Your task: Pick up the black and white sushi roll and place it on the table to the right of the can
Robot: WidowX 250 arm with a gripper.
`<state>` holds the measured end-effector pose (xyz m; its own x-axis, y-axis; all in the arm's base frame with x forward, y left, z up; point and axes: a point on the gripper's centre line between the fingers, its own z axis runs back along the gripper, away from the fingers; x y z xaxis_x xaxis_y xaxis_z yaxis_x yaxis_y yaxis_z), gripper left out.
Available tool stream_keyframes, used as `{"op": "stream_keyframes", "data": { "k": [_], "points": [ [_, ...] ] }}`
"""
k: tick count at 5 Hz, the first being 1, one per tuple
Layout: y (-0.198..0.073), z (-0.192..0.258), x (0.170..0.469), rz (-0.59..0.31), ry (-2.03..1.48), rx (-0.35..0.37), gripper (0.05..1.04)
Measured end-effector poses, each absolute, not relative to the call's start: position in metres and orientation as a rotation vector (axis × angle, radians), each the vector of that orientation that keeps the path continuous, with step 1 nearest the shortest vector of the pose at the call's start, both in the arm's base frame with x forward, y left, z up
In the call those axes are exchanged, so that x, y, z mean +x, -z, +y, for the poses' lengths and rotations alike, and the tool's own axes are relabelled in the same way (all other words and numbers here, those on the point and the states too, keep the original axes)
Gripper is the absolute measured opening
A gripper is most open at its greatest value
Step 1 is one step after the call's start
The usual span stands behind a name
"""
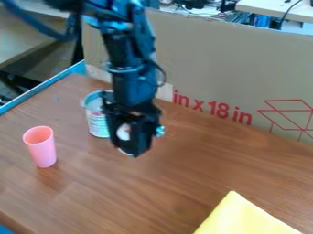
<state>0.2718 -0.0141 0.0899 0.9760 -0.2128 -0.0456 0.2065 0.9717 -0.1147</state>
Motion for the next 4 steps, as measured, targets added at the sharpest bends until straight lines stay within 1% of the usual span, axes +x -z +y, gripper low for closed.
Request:
{"op": "stream_keyframes", "data": {
  "k": [1, 2, 3, 4],
  "points": [
    [-0.072, -0.013, 0.304, 0.062, 0.246, -0.101, 0.6],
    [-0.051, -0.011, 0.321, 0.086, 0.27, -0.114, 0.6],
    [-0.039, -0.011, 0.328, 0.093, 0.283, -0.115, 0.6],
    [-0.027, -0.01, 0.333, 0.121, 0.277, -0.104, 0.6]
  ]
}}
